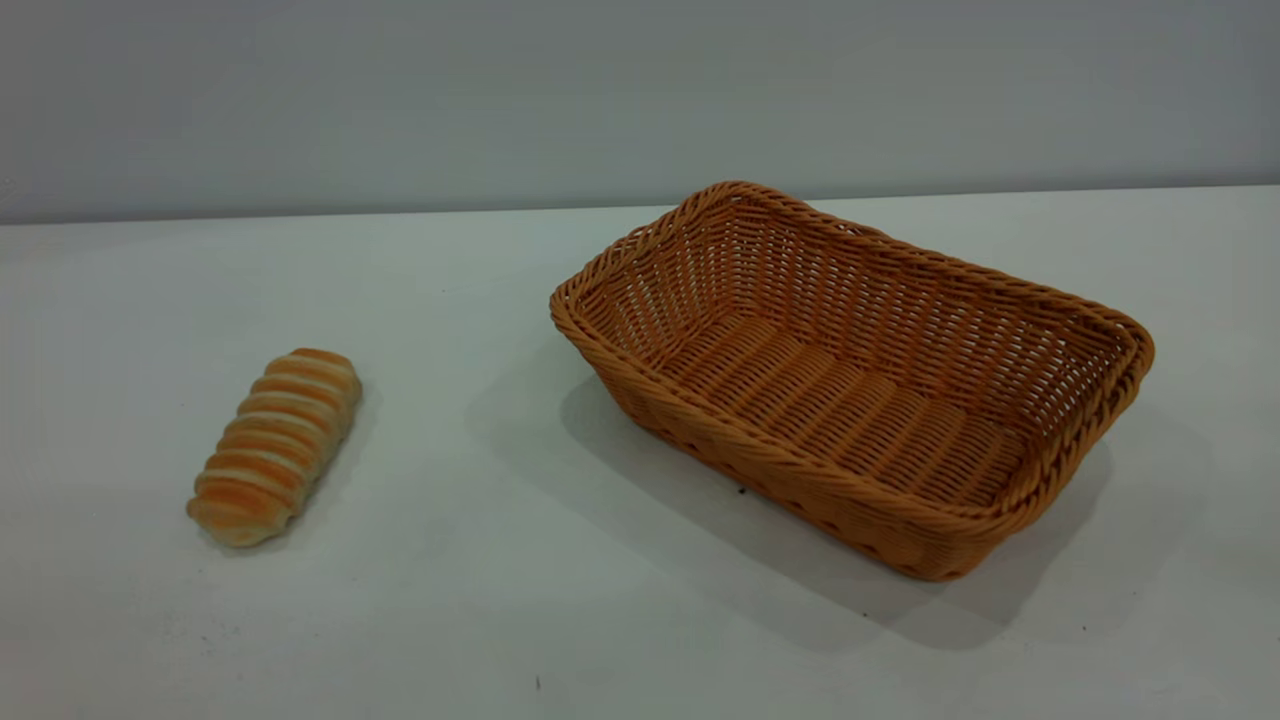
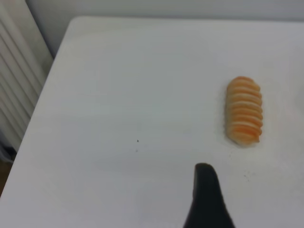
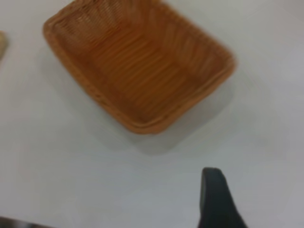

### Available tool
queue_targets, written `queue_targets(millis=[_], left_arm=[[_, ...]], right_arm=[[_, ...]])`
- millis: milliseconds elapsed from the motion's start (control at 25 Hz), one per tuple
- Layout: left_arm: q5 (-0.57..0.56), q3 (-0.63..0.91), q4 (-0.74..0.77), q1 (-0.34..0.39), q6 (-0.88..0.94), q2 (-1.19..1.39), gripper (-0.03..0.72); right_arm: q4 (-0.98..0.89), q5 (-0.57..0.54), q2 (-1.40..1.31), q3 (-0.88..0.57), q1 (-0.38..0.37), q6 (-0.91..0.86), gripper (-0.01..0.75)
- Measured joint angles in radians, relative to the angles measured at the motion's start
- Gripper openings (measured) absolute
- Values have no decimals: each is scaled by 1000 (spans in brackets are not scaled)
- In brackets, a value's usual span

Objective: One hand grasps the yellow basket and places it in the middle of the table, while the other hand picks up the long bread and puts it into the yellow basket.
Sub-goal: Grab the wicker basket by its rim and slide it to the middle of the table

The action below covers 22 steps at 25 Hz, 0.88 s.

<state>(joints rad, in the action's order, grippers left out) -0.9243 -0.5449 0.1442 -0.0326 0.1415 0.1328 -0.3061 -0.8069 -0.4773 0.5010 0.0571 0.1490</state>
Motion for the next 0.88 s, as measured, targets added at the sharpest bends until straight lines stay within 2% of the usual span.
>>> queue_targets(millis=[320,440,680,880], left_arm=[[44,-19,2,0,22,98,561],[48,-19,2,0,29,130,561],[49,-19,3,0,29,150,561],[49,-19,17,0,29,150,561]], right_arm=[[-334,347,-583,0,0,100,480],[-498,439,-773,8,0,210,480],[-851,473,-1098,99,0,573,484],[-1091,486,-1278,160,0,760,490]])
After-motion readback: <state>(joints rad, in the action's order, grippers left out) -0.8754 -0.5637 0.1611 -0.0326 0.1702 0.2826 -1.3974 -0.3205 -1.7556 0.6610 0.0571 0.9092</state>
